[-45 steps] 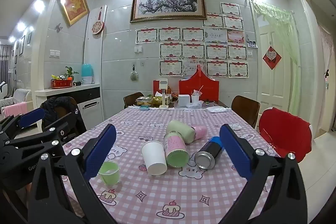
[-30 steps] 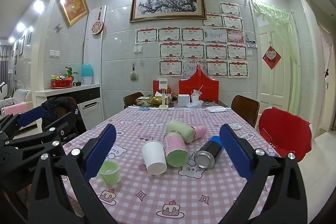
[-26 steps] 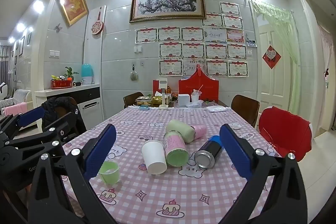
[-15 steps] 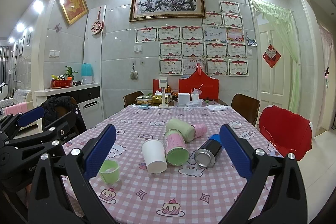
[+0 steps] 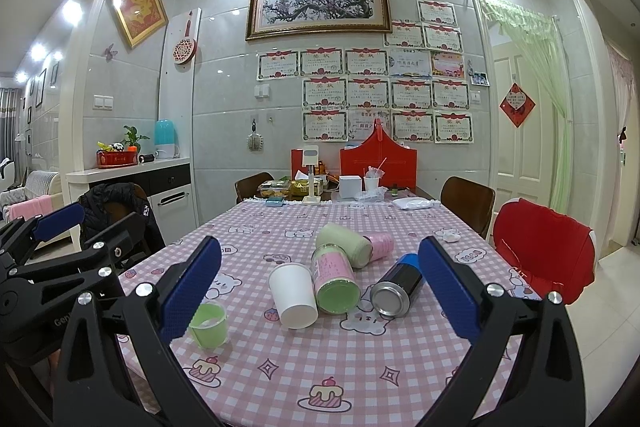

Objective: Flip cup upside down

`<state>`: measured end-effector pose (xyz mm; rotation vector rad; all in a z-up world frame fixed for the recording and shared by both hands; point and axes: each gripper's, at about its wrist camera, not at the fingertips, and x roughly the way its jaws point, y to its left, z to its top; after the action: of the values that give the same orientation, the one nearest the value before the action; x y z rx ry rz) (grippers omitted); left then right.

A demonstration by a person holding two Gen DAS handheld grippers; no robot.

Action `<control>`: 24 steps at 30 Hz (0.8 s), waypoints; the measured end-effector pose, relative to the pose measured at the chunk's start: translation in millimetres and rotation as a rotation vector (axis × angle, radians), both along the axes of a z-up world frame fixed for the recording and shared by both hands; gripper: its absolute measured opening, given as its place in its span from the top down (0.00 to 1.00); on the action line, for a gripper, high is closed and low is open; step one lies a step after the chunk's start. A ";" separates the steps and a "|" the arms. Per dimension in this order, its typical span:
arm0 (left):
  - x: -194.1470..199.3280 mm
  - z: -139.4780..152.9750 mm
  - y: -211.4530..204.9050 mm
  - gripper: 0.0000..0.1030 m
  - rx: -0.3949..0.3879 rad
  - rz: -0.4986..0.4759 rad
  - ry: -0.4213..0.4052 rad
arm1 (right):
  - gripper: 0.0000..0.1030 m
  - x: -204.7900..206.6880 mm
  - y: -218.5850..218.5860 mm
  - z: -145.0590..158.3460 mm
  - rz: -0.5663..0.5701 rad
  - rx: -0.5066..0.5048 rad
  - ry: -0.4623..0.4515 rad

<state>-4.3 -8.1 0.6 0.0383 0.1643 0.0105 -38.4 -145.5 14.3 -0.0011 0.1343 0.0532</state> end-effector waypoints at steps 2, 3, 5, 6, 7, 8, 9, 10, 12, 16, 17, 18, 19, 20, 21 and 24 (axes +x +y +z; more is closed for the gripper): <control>0.0 0.1 0.2 0.23 0.000 -0.001 0.000 | 0.08 0.1 0.0 0.0 0.000 0.000 0.001; -0.6 0.2 -0.8 0.23 0.001 -0.001 0.001 | 0.08 0.1 -0.1 0.0 0.000 0.001 0.001; -0.3 0.1 -0.5 0.23 0.000 0.000 0.001 | 0.08 0.3 0.0 -0.7 0.000 0.001 0.001; -0.3 0.2 -0.8 0.23 0.001 -0.001 0.002 | 0.08 0.3 -0.1 -0.6 0.000 0.000 0.002; 0.2 -0.1 0.0 0.23 0.001 0.000 0.002 | 0.08 0.4 -0.1 -0.8 0.000 0.000 0.002; 0.3 -0.4 -0.7 0.23 0.001 0.000 0.002 | 0.08 0.5 -0.1 -1.0 0.000 0.000 0.002; 2.0 -1.9 -0.2 0.23 0.001 0.000 0.002 | 0.08 0.6 -0.2 -1.0 0.000 0.001 0.002; 1.9 -1.9 -0.6 0.23 0.001 -0.001 0.002 | 0.08 0.6 -0.3 -0.6 0.000 0.001 0.002; 1.8 -2.0 -1.2 0.23 0.002 -0.001 0.003 | 0.08 0.8 -0.3 -1.1 0.000 0.001 0.002; 2.1 -2.0 -0.9 0.23 0.001 -0.001 0.004 | 0.08 0.8 -0.4 -0.7 0.000 0.001 0.003; 2.4 -2.2 -0.5 0.23 0.001 -0.001 0.003 | 0.08 0.8 -0.4 -0.8 0.000 0.001 0.003; 2.1 -2.2 -1.4 0.23 0.002 0.000 0.003 | 0.08 0.8 -0.5 -0.7 -0.001 0.002 0.003; 2.4 -2.2 -0.7 0.23 0.002 0.001 0.003 | 0.08 0.9 -0.5 -1.1 -0.001 0.002 0.002; 2.2 -2.2 -0.9 0.23 0.001 0.000 0.003 | 0.08 0.8 -0.4 -0.7 0.000 0.002 0.003; 2.5 -2.0 -0.3 0.23 0.002 0.000 0.004 | 0.08 0.8 -0.4 -0.5 0.000 0.001 0.004; 2.4 -2.0 -1.1 0.23 0.002 0.001 0.004 | 0.08 0.8 -0.4 -0.4 0.000 0.002 0.004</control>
<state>-2.0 -9.2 -1.4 0.0400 0.1687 0.0111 -37.6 -145.9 14.0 0.0009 0.1387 0.0537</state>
